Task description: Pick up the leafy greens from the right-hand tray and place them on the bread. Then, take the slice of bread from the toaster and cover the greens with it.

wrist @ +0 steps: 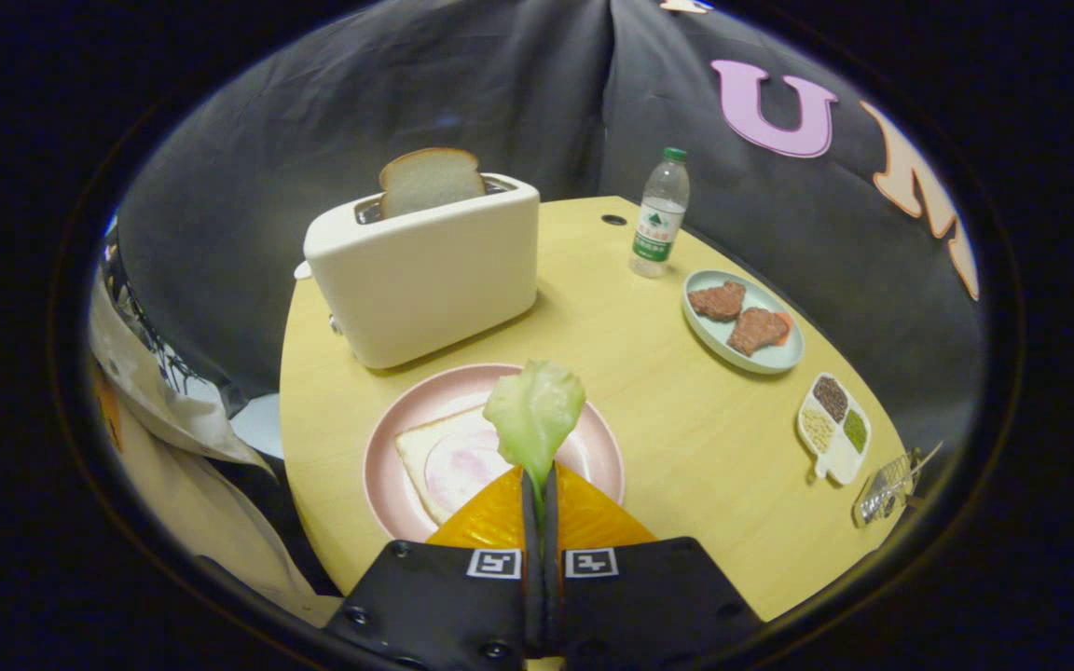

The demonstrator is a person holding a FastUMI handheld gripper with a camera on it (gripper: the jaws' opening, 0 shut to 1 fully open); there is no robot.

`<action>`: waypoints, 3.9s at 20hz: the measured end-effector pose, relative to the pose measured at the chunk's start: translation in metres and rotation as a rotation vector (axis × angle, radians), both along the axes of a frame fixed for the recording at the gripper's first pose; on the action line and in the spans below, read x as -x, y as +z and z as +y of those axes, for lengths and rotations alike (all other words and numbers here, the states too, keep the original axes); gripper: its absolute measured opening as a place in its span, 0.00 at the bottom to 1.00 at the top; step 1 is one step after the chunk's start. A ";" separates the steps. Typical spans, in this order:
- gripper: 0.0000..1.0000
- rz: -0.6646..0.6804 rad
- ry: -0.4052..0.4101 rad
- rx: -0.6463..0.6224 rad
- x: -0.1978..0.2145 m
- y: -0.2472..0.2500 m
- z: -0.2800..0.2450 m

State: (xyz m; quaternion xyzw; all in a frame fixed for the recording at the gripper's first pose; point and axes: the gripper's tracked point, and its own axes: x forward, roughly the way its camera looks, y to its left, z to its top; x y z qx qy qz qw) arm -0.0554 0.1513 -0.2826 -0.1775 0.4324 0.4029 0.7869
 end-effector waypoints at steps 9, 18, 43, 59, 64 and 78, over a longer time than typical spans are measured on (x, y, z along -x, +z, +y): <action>0.06 0.036 0.075 0.028 0.019 -0.024 0.044; 0.78 0.080 0.109 0.071 0.041 -0.049 0.057; 1.00 -0.025 -0.060 -0.128 -0.063 0.118 0.205; 0.49 0.094 -0.214 -0.016 -0.072 0.067 0.238; 0.21 0.145 -0.267 -0.057 -0.063 0.077 0.229; 0.10 0.129 -0.429 -0.369 -0.066 0.157 0.167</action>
